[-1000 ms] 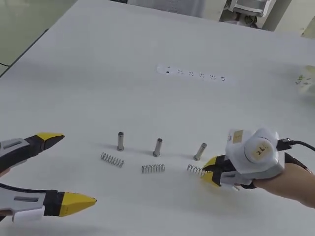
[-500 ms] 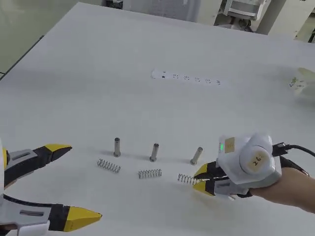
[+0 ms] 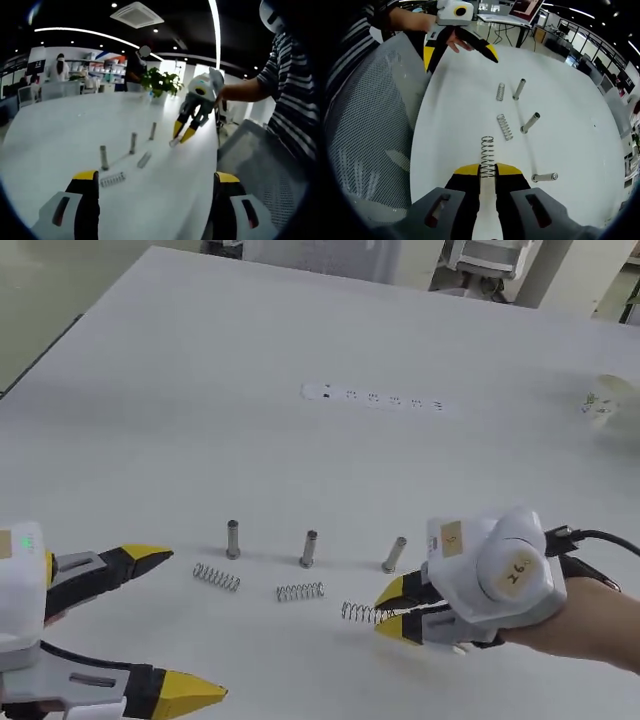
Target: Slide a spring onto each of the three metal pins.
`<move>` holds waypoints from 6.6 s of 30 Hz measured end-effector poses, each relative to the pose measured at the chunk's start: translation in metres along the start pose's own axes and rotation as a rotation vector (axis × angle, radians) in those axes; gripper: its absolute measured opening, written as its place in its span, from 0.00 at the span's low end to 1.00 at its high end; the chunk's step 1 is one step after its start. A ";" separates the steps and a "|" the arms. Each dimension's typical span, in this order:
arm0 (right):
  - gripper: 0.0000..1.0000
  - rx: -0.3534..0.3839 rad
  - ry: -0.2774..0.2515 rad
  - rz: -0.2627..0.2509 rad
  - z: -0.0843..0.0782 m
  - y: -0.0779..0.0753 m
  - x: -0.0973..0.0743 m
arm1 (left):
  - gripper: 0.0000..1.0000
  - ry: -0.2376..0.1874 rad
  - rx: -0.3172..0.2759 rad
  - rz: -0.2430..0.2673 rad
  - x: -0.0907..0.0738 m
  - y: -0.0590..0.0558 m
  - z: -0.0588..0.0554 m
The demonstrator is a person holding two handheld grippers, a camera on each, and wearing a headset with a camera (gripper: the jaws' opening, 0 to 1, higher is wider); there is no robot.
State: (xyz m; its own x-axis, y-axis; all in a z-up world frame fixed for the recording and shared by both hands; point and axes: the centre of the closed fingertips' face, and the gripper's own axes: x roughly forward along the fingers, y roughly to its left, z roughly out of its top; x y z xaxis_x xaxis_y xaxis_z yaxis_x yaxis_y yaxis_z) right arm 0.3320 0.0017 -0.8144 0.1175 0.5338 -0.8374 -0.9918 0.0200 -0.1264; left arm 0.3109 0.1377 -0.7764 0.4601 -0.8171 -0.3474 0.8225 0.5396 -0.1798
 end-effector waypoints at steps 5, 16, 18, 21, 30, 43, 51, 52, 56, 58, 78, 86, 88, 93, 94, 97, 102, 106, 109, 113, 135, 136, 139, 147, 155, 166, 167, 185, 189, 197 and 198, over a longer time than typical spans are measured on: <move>0.08 -0.005 -0.019 0.006 0.008 0.002 -0.002 | 0.88 -0.011 0.002 -0.029 0.008 -0.003 0.004; 0.08 -0.020 -0.026 0.010 0.017 0.011 -0.005 | 0.71 -0.053 0.023 -0.131 0.037 -0.019 0.021; 0.08 -0.013 -0.033 0.010 0.018 0.012 -0.006 | 0.67 -0.048 0.035 -0.148 0.042 -0.023 0.020; 0.08 -0.017 -0.037 0.007 0.020 0.012 -0.009 | 0.57 -0.042 0.056 -0.196 0.049 -0.034 0.020; 0.08 -0.070 -0.034 0.008 0.028 0.019 -0.011 | 0.41 -0.023 0.094 -0.263 0.072 -0.052 0.020; 0.08 -0.094 -0.060 0.006 0.034 0.021 -0.016 | 0.25 -0.036 0.099 -0.305 0.087 -0.056 0.026; 0.08 -0.104 -0.070 0.002 0.036 0.021 -0.019 | 0.12 -0.060 0.093 -0.331 0.090 -0.063 0.033; 0.08 -0.105 -0.071 0.001 0.036 0.021 -0.019 | 0.12 -0.059 0.094 -0.333 0.090 -0.064 0.033; 0.08 -0.100 -0.079 0.000 0.038 0.020 -0.020 | 0.05 -0.051 0.108 -0.340 0.090 -0.065 0.032; 0.08 -0.101 -0.083 0.003 0.038 0.021 -0.021 | 0.03 -0.052 0.103 -0.335 0.090 -0.064 0.033; 0.09 -0.051 -0.114 0.009 0.035 0.027 -0.022 | 0.02 0.007 0.150 -0.431 0.088 -0.067 0.033; 0.10 0.017 -0.151 0.017 0.031 0.027 -0.022 | 0.02 0.021 0.163 -0.447 0.088 -0.067 0.032; 0.10 0.013 -0.154 0.011 0.031 0.027 -0.021 | 0.02 0.021 0.165 -0.446 0.088 -0.067 0.033; 0.08 0.014 -0.175 0.007 0.033 0.027 -0.022 | 0.02 0.022 0.160 -0.449 0.087 -0.068 0.032; 0.08 0.006 -0.177 0.004 0.033 0.027 -0.023 | 0.02 0.024 0.159 -0.450 0.087 -0.067 0.032; 0.08 -0.010 -0.179 0.005 0.034 0.028 -0.024 | 0.02 0.028 0.158 -0.453 0.087 -0.068 0.030; 0.08 -0.010 -0.197 0.004 0.036 0.026 -0.028 | 0.02 0.026 0.151 -0.452 0.086 -0.066 0.031; 0.08 0.010 -0.224 0.009 0.040 0.025 -0.033 | 0.02 0.025 0.148 -0.453 0.085 -0.067 0.031; 0.07 0.047 -0.248 0.019 0.045 0.025 -0.035 | 0.02 0.028 0.148 -0.451 0.085 -0.068 0.030; 0.07 0.073 -0.282 0.023 0.051 0.023 -0.039 | 0.02 0.031 0.152 -0.443 0.084 -0.067 0.028; 0.08 0.040 -0.391 0.032 0.091 0.025 -0.043 | 0.02 0.036 0.156 -0.438 0.084 -0.071 0.025; 0.08 0.027 -0.391 0.031 0.092 0.025 -0.043 | 0.02 0.037 0.159 -0.438 0.084 -0.071 0.025; 0.08 0.011 -0.395 0.028 0.095 0.026 -0.042 | 0.02 0.038 0.160 -0.438 0.085 -0.071 0.025; 0.08 0.002 -0.412 0.020 0.104 0.023 -0.040 | 0.02 0.025 0.159 -0.432 0.084 -0.070 0.030; 0.07 -0.019 -0.421 0.012 0.106 0.022 -0.040 | 0.02 0.016 0.154 -0.416 0.081 -0.067 0.031; 0.07 -0.037 -0.417 0.004 0.108 0.021 -0.040 | 0.02 0.007 0.152 -0.400 0.080 -0.064 0.032; 0.07 -0.039 -0.417 0.002 0.108 0.021 -0.040 | 0.02 0.007 0.152 -0.399 0.080 -0.064 0.032; 0.07 -0.054 -0.410 -0.012 0.111 0.016 -0.040 | 0.08 0.004 0.133 -0.374 0.080 -0.060 0.031; 0.07 -0.057 -0.407 -0.014 0.111 0.015 -0.040 | 0.12 0.002 0.128 -0.362 0.079 -0.058 0.030; 0.07 -0.060 -0.404 -0.024 0.111 0.012 -0.039 | 0.19 -0.005 0.116 -0.330 0.072 -0.051 0.029; 0.07 -0.059 -0.406 -0.026 0.111 0.011 -0.039 | 0.19 -0.007 0.111 -0.325 0.071 -0.049 0.029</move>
State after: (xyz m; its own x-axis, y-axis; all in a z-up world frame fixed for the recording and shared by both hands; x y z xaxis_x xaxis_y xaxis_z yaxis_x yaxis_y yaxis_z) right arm 0.3105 0.0747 -0.7238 0.1015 0.8244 -0.5569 -0.9827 -0.0041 -0.1852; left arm 0.3126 0.0469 -0.7657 0.1698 -0.9444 -0.2817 0.9576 0.2256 -0.1792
